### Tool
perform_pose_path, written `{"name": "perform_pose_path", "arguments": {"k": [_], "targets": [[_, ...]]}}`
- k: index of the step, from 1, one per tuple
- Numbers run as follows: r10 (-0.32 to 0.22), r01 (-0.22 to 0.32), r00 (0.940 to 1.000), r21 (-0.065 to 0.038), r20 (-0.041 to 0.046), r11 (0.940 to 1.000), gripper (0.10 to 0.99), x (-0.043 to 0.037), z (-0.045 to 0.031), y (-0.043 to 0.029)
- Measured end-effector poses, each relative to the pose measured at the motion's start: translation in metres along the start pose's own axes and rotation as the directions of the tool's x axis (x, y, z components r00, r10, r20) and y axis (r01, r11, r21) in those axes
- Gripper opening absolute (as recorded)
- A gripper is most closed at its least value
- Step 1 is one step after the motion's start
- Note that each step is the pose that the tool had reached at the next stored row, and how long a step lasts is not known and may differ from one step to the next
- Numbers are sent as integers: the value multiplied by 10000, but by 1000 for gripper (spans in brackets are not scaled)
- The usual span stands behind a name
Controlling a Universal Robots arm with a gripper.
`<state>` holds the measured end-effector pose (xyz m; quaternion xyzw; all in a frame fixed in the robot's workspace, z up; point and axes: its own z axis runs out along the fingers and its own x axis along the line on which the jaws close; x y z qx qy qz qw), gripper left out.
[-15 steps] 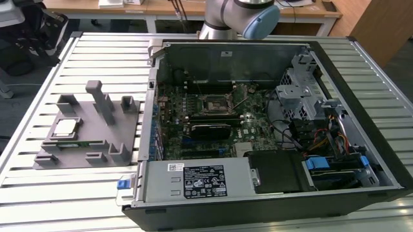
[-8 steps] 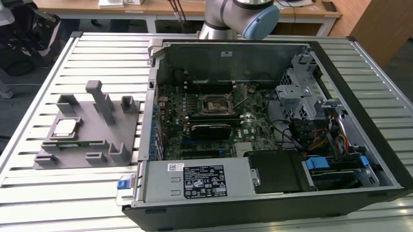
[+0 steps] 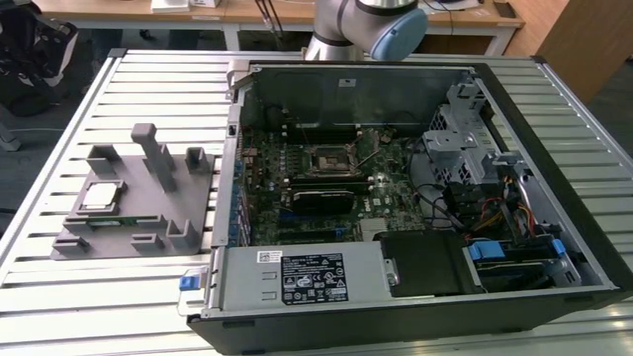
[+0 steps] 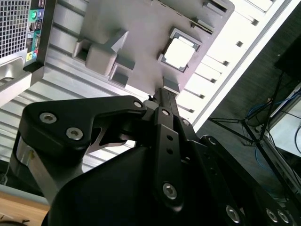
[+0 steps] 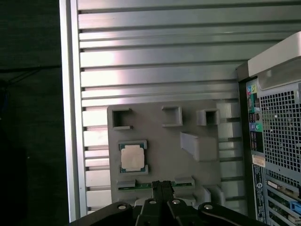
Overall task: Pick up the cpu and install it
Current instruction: 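Reach for the cpu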
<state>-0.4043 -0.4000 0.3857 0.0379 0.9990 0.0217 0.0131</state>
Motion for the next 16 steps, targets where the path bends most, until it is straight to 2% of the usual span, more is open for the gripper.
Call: {"name": "perform_pose_path", "arguments": {"k": [11,16], "targets": [[-1,1,10000,0,0,10000,106,232,-1,-18],[-1,1,10000,0,-1,10000,106,291,2,-23]]}}
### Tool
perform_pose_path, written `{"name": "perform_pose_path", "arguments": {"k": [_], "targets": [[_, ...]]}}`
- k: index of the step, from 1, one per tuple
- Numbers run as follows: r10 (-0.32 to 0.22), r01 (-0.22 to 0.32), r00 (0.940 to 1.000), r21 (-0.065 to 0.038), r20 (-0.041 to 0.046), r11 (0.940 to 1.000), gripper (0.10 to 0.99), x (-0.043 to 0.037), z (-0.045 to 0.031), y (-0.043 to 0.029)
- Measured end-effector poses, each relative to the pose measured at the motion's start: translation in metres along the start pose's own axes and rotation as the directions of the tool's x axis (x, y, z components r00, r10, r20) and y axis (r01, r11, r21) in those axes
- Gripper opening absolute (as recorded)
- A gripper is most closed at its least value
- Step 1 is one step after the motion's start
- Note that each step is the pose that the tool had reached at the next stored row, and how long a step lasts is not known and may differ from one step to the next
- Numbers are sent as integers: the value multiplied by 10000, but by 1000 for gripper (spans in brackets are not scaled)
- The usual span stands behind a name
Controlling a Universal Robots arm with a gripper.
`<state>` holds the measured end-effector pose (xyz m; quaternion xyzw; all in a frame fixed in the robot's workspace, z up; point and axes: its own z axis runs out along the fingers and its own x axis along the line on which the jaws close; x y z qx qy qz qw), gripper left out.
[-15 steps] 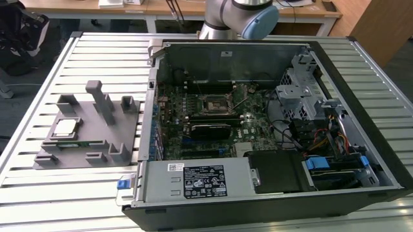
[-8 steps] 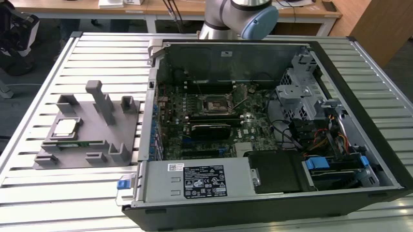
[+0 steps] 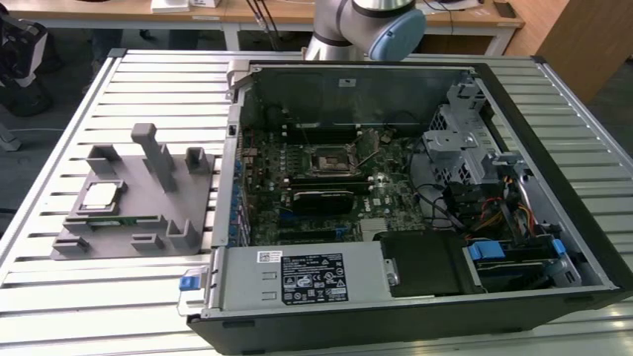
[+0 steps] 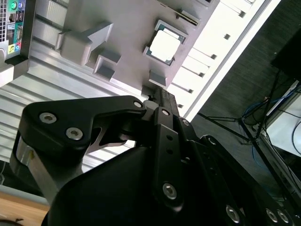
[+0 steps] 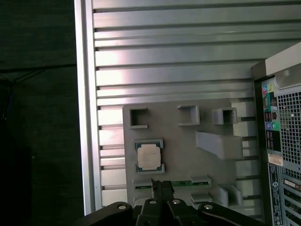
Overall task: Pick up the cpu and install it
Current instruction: 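Pick up the cpu and move it towards the insertion slot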
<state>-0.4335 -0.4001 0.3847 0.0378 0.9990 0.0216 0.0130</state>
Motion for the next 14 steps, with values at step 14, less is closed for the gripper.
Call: {"name": "perform_pose_path", "arguments": {"k": [14], "targets": [[-90,90,10000,-84,5,9999,106,13,124,-28]]}}
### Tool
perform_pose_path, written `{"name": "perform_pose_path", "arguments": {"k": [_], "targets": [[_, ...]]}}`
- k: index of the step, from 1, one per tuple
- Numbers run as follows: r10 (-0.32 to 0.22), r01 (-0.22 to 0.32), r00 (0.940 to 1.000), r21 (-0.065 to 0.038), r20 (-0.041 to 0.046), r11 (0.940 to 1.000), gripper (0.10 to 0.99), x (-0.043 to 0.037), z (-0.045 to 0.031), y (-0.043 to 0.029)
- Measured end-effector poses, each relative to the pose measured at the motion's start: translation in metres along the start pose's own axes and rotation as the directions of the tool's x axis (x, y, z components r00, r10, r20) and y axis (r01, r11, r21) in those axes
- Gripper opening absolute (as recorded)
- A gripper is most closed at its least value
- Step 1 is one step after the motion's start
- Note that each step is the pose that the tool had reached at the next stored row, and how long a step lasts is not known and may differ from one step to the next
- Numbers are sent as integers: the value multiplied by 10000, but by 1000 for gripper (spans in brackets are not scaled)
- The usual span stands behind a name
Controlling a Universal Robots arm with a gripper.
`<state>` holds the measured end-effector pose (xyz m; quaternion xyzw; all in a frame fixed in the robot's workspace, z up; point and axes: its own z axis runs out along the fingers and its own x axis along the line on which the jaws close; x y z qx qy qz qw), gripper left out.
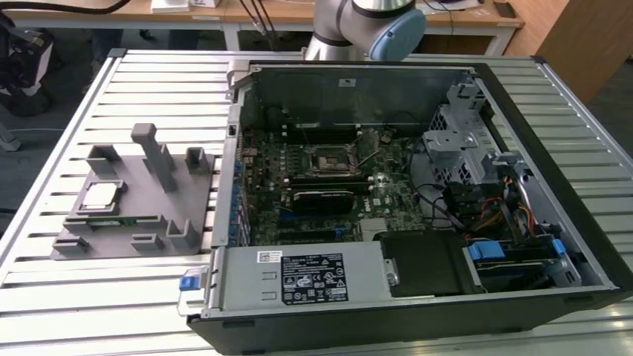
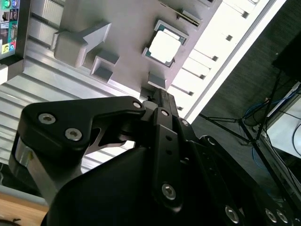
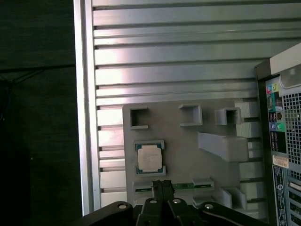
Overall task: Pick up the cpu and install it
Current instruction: 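Pick up the cpu and move it towards the insertion slot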
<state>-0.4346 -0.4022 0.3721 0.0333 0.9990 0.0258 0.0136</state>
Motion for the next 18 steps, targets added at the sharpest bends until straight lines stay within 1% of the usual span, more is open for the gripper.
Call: {"name": "perform_pose_path", "arguments": {"k": [5,9,18], "targets": [[-306,306,9995,-9,-23,9995,106,1,41,-7],[-335,335,9994,-8,-38,9994,106,1,74,-10],[-342,341,9994,-10,-38,9994,106,3,128,-13]]}}
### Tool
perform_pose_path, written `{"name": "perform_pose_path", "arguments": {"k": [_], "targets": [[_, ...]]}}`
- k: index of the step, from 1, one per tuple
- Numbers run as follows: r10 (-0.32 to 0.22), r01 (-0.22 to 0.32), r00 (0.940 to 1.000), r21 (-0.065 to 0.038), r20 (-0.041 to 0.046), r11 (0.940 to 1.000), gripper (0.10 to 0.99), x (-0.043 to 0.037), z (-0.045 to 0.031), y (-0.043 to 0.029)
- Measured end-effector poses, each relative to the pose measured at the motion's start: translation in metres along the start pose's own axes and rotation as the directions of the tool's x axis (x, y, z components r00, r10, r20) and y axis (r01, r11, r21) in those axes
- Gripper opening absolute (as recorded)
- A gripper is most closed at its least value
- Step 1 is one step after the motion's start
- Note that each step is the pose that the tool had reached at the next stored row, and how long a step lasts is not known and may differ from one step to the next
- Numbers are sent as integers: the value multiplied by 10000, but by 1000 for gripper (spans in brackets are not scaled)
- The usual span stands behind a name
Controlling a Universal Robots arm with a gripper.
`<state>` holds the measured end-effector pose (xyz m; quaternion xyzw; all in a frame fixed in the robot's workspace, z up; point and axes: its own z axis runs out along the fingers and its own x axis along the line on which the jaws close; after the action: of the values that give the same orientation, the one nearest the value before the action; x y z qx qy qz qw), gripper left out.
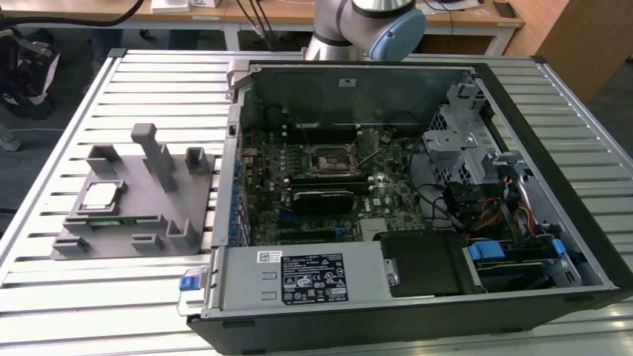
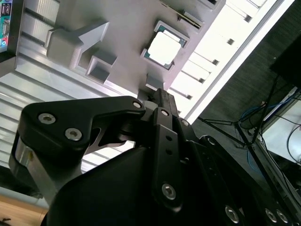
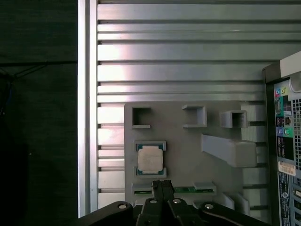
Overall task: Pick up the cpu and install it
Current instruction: 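Pick up the cpu and move it towards the insertion slot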
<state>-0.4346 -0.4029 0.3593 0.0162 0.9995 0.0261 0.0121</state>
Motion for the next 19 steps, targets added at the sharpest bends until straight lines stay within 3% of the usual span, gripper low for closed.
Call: {"name": "perform_pose_path", "arguments": {"k": [19], "targets": [[0,0,10000,1,-1,10000,106,3,126,-7]]}}
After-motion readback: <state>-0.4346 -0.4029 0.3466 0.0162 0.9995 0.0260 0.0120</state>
